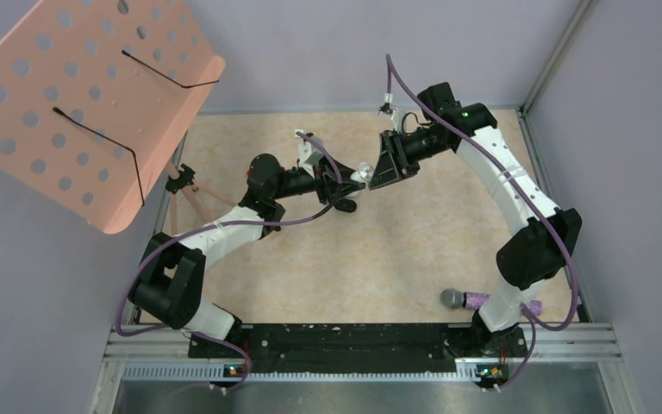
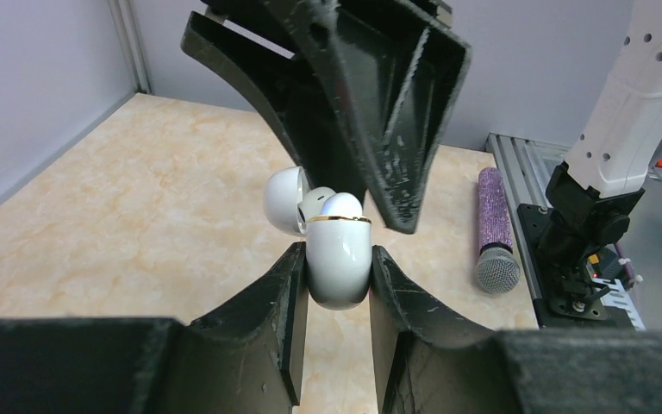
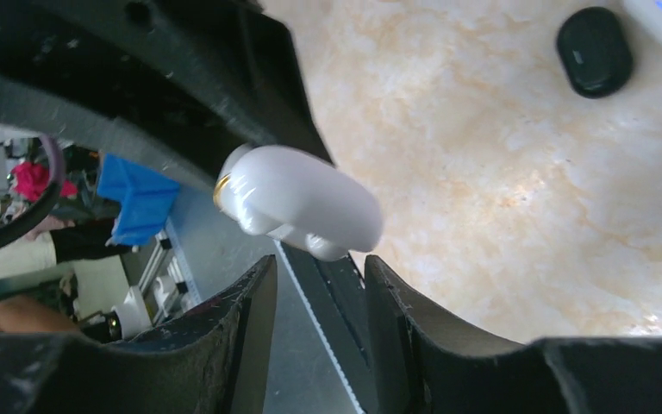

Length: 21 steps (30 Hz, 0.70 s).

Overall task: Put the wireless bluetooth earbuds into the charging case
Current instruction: Adjust the earbud with the charging case.

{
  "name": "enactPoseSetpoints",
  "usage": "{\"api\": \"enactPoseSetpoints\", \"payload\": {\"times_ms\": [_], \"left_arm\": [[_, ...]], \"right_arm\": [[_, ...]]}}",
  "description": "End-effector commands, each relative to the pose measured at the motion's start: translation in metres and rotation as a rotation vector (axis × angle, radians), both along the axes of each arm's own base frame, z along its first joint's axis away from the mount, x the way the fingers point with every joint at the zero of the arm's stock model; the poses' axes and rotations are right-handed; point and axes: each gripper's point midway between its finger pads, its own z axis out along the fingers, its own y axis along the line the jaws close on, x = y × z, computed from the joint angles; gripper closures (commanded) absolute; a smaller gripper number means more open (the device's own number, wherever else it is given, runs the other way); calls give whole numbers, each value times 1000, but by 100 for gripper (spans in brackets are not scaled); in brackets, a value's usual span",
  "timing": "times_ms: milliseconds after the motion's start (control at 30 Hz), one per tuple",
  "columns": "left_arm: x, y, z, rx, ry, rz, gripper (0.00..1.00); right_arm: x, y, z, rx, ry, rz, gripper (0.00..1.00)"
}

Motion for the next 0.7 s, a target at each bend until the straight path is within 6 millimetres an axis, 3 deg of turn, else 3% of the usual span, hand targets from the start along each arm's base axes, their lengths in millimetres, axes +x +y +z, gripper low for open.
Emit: {"api": "enactPoseSetpoints", "payload": {"times_ms": [0, 200, 367, 567, 667], "left_arm": [[-2, 3, 10, -16, -42, 22, 100], [-4, 3, 10, -10, -42, 19, 100], [-4, 2, 9, -7, -39, 10, 100], [-7, 2, 11, -13, -33, -10, 100], [-12, 1, 13, -19, -38, -31, 100]], "right_arm": [[33, -5, 1, -66, -57, -125, 59], [39, -3, 5, -53, -65, -139, 63], [32, 4, 18, 15, -48, -105, 61], [33, 3, 11, -3, -31, -119, 62], [34, 3, 9, -8, -27, -123, 68]]}}
